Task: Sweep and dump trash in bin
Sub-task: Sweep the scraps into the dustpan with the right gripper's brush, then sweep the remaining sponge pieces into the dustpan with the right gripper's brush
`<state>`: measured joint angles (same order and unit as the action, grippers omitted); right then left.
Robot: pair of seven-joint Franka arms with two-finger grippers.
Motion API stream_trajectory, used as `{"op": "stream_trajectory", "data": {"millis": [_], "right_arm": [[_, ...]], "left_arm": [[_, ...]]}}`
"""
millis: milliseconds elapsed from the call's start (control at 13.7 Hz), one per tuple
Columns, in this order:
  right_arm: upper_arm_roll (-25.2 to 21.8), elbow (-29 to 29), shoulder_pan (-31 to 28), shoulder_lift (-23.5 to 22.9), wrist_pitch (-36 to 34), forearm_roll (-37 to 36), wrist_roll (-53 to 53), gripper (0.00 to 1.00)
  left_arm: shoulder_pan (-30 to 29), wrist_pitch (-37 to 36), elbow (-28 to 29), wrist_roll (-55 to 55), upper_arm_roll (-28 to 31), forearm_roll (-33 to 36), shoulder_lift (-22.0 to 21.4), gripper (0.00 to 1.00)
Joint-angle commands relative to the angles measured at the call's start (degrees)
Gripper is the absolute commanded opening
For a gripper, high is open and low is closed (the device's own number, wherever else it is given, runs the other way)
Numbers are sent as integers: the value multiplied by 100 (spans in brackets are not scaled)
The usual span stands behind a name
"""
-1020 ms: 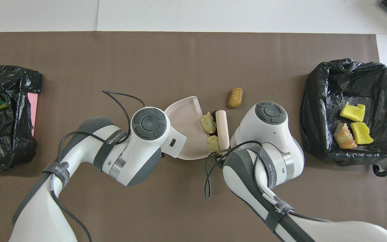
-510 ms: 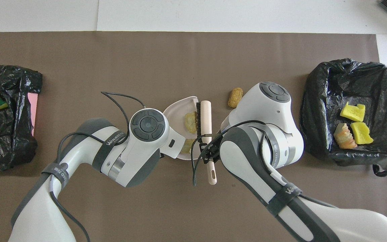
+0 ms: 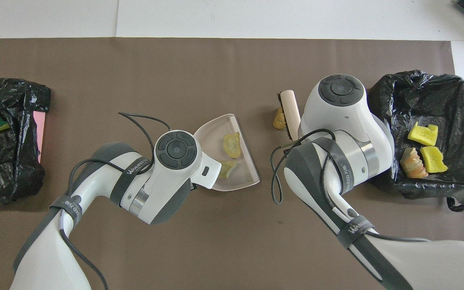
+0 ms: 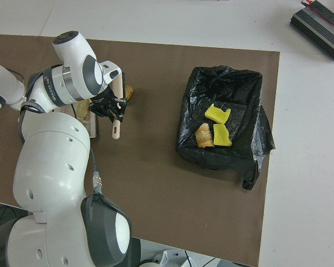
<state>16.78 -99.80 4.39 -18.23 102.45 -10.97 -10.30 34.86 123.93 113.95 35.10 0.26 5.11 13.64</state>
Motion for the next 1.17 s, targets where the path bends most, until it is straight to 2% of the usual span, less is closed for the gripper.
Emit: {"op": "stream_trajectory", "data": {"millis": [0,219,437,583,802,1020,1093], "right_arm": [[71,741,-61,-768,-41,-1106,221,0],[88,664,-105,-840,-137,-1057,625,0],[124,269,-35,-683,-391,276,696,0],[254,216,-8,-638,-577,996,740,0],[387,-213,10,-437,-324,1868,801,0],[458,-1013,18,-103,537,2746,1169,0],[458,-1085,27,-50,521,3132,1354,0]], "left_arm": [[-5,-97,190,-327,36,-46,-133,0],[4,-552,-64,-513,44,-37,-81,0],[-5,-1335,-653,-504,53,24,68,0],[91,-1530,-655,-513,44,401,60,0],[118,-1618,-488,-522,44,447,-10,0],[118,-1548,-329,-548,36,447,-63,0],[109,-1522,-303,-548,36,447,-72,0]]}}
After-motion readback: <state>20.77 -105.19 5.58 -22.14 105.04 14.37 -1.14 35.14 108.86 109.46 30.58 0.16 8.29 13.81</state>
